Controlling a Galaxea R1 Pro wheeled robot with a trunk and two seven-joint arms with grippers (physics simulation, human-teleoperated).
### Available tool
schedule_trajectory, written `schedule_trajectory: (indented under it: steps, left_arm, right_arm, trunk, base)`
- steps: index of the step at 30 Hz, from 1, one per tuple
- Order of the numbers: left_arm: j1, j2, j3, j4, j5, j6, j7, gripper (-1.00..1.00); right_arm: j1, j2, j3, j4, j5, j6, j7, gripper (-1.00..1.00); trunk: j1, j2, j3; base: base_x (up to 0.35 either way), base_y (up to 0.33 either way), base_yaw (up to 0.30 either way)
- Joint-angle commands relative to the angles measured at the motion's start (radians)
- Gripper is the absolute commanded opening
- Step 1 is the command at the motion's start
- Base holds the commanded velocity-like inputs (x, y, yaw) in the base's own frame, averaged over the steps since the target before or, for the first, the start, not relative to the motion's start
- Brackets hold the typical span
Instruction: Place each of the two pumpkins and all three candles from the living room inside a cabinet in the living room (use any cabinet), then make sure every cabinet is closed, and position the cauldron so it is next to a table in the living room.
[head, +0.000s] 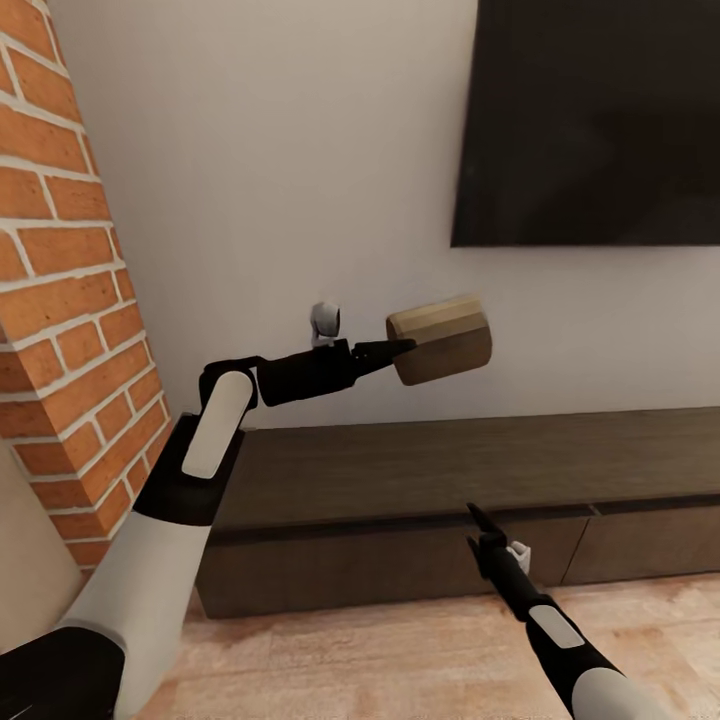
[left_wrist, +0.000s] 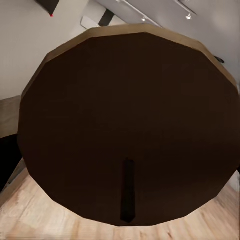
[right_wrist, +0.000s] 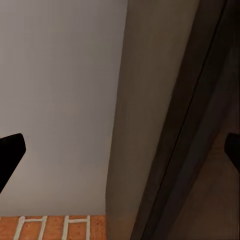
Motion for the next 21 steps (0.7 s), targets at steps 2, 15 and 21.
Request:
schedule_trajectory:
  steps: [2,15,21]
  left_arm:
    - [0.001,0.003,0.003,-0.002,0.002,0.005,-0.006,-1.0]
    - [0.001,0.005,0.0,-0.002,0.002,0.004,-0.003,-1.0]
    - [0.001,0.005,-0.002,-0.001,0.0,0.003,-0.003,-1.0]
  right_arm:
    - [-0.001,0.001,-0.002,0.001,-0.008,-0.014,0.003,1.0]
    - [-0.001,0.014,-0.004,-0.001,-0.011,-0.026,0.006,1.0]
    - [-0.001,0.014,-0.007,-0.001,-0.012,-0.024,0.078,1.0]
  trunk:
    - [0.001,-0.001,-0.009]
    - [0.006,-0.004,-0.059]
    - [0.009,-0.005,-0.082]
  base:
    - [0.0,0.0,0.0]
    - [0.0,0.0,0.0]
    - [0.0,0.0,0.0]
